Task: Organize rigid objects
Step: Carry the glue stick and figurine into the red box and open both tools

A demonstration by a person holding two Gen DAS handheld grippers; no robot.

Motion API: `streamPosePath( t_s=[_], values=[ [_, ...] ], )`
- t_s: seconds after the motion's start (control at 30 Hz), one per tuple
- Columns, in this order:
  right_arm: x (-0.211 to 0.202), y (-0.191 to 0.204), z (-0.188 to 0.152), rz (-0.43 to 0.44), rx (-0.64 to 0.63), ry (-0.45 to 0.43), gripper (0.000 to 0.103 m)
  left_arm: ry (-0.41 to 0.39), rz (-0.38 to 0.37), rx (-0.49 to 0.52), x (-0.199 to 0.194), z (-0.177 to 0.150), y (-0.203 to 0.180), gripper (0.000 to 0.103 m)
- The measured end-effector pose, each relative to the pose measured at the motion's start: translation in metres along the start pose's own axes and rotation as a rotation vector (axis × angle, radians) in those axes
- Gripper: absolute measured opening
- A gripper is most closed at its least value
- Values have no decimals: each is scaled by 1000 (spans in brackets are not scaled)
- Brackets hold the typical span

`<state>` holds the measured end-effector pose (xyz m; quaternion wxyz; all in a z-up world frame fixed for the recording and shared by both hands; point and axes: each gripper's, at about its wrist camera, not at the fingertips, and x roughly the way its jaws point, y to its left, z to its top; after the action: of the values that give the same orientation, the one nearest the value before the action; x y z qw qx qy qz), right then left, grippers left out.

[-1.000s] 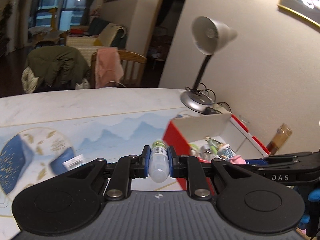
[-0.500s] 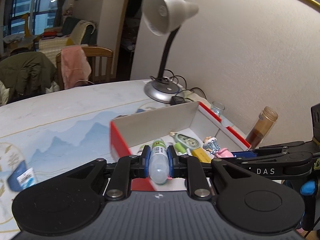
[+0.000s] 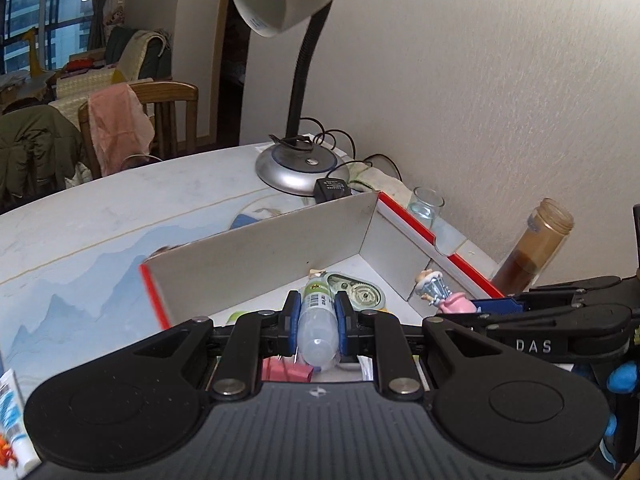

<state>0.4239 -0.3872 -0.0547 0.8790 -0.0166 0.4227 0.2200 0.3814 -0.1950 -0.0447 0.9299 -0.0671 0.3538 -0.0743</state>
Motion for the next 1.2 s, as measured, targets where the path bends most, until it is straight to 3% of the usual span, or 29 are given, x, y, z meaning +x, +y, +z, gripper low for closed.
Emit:
streamPosePath(
  t_s=[0.47,0.73,1.03,1.2],
  values=[
    [51,6,1,22,-81,112,34,80,48,8,74,16,12,17],
    [69,9,-2,15,-129,158,34,140,63,-12,96,15,17,17],
    [75,9,-4,18,-159,183,35,267,86,-102,115,9,32,17],
    [75,8,-3,25,-154,185,36,291,90,-85,116,9,28,17]
  ],
)
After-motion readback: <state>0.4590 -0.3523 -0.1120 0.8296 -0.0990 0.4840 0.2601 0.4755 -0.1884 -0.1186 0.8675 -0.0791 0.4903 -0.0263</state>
